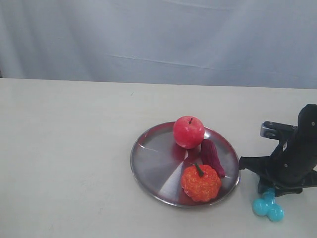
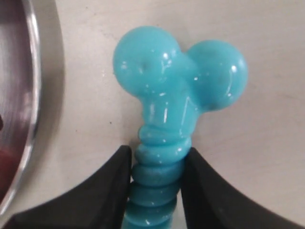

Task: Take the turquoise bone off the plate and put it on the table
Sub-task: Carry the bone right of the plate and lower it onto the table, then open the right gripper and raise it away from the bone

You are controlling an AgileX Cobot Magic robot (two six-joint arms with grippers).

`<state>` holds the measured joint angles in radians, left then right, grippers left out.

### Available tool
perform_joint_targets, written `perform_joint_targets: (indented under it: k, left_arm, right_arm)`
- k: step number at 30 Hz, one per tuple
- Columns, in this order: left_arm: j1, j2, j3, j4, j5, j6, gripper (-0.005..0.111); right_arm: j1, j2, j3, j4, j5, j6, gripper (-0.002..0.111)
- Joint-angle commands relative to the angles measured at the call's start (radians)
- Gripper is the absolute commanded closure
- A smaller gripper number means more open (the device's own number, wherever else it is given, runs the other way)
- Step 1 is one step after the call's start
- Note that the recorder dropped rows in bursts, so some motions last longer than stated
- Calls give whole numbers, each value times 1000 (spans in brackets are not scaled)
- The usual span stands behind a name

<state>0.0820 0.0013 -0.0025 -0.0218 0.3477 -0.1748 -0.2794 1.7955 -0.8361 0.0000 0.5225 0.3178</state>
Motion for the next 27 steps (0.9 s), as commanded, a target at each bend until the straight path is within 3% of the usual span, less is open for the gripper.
perform_joint_targets:
  k: [1, 5, 7, 16, 23, 27]
  left_arm:
    - [-5, -1, 3, -4, -5, -4, 107]
    - [-5, -1, 3, -4, -5, -4, 107]
    - [-5, -1, 3, -4, -5, -4, 107]
    - [-5, -1, 3, -4, -5, -4, 107]
    - [-5, -1, 3, -4, -5, -4, 107]
    - [-5, -1, 3, -4, -5, -4, 107]
  right_arm:
    - [-7, 6, 0, -9, -22, -12, 92]
    - [-7, 6, 0, -9, -22, -17, 63]
    - [-7, 6, 0, -9, -24, -26, 57]
    - [-7, -62, -9, -7, 13, -45, 58]
    - [-7, -269, -118, 0, 232, -133, 58]
    - [-7, -431, -157, 0, 266, -165, 62]
